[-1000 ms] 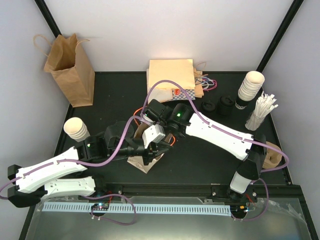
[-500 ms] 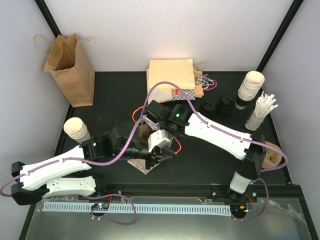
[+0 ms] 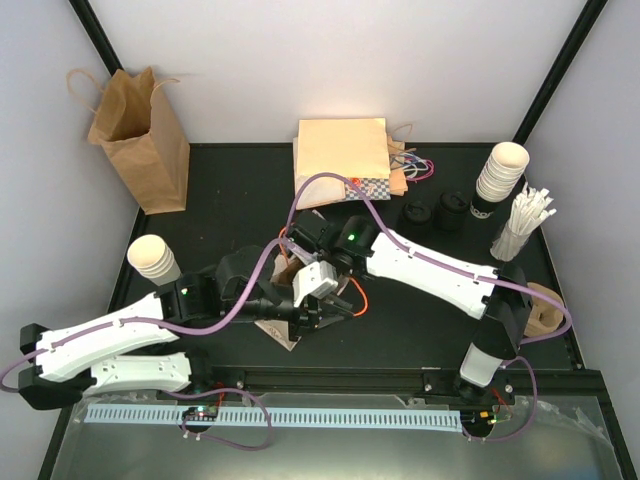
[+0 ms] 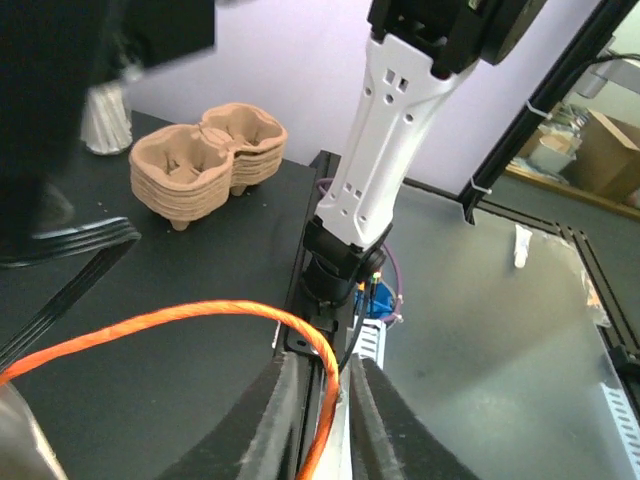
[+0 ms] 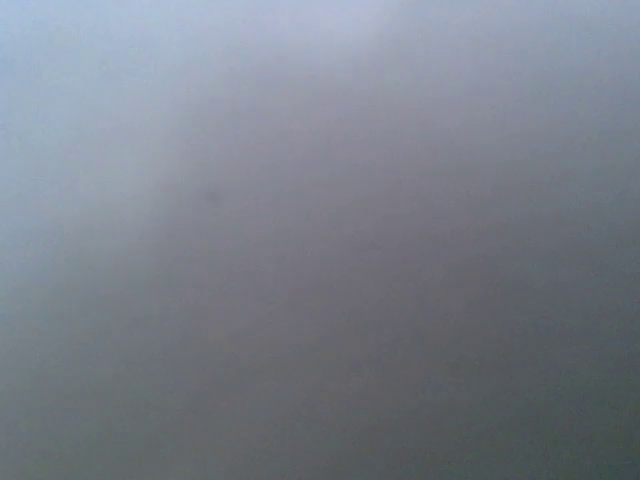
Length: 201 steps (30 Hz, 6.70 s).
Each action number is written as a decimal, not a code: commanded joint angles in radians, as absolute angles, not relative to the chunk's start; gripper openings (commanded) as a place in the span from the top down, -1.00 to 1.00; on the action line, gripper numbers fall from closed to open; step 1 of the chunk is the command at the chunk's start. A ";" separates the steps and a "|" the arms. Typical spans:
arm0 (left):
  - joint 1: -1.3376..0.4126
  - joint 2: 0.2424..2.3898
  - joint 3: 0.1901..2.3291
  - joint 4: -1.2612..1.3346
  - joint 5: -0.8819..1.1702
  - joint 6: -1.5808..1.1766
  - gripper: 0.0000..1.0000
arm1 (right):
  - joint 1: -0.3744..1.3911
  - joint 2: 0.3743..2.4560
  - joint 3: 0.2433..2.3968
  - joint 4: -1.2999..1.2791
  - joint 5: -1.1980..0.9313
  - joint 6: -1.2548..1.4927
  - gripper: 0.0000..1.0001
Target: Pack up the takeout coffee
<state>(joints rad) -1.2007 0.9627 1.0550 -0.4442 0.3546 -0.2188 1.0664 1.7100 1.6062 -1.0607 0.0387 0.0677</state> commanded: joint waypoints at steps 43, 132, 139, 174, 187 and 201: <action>-0.828 0.922 1.508 -1.182 0.016 -0.421 -0.26 | 1.083 1.637 1.479 -0.969 0.063 0.063 0.38; -0.345 0.983 1.300 -0.920 0.351 -0.253 0.97 | 1.107 1.558 1.454 -0.928 0.100 0.045 0.37; -0.346 0.959 1.283 -0.867 0.418 -0.281 0.97 | 1.113 1.650 1.524 -0.984 0.103 0.078 0.37; -0.325 0.865 1.272 -0.949 0.134 -0.317 0.97 | 1.135 1.834 1.563 -0.963 0.076 0.129 0.38; -0.322 0.862 1.266 -0.950 0.138 -0.315 0.97 | 1.135 1.934 1.580 -0.934 0.055 0.182 0.37; -0.262 0.877 1.308 -1.009 0.048 -0.255 0.97 | 1.157 1.989 1.516 -0.868 0.025 0.140 0.38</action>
<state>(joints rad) -0.2859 0.8749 1.2602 -0.9676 0.1047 -0.2943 1.1397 1.9602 1.5421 -0.8906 0.0551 0.1707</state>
